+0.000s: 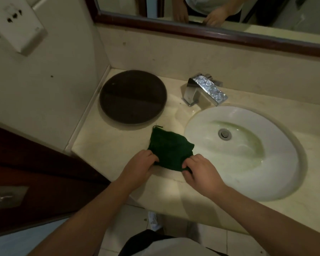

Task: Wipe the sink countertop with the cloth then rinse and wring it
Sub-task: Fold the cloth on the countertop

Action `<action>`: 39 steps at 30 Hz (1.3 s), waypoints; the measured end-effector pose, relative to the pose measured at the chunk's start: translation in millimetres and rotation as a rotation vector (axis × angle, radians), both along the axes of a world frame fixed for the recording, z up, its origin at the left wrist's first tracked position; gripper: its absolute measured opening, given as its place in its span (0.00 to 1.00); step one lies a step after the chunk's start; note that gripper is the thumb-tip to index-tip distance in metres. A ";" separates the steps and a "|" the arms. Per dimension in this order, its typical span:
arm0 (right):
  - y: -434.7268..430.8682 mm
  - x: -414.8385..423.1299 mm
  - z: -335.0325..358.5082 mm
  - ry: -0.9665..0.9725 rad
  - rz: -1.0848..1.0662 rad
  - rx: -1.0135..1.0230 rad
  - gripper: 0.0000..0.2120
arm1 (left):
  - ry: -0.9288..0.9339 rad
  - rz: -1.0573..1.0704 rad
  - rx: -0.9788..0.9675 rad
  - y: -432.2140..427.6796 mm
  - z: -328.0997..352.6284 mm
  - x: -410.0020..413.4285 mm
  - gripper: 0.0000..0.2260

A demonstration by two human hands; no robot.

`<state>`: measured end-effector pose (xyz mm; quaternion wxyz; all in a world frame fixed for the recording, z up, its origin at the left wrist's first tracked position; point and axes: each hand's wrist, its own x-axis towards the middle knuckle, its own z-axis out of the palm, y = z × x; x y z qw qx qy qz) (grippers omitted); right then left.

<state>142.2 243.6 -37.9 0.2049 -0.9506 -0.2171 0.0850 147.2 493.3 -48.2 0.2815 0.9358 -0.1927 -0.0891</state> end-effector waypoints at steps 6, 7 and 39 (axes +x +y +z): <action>6.3 -4.2 23.8 0.234 0.032 0.121 0.02 | 0.097 0.115 -0.150 20.3 17.4 -30.1 0.12; 8.6 -1.3 24.6 0.232 0.023 0.126 0.04 | 0.109 0.145 -0.164 19.9 16.9 -30.6 0.11; 48.7 108.0 63.2 0.441 -0.327 0.064 0.13 | 0.467 0.466 -0.472 27.0 37.1 51.5 0.10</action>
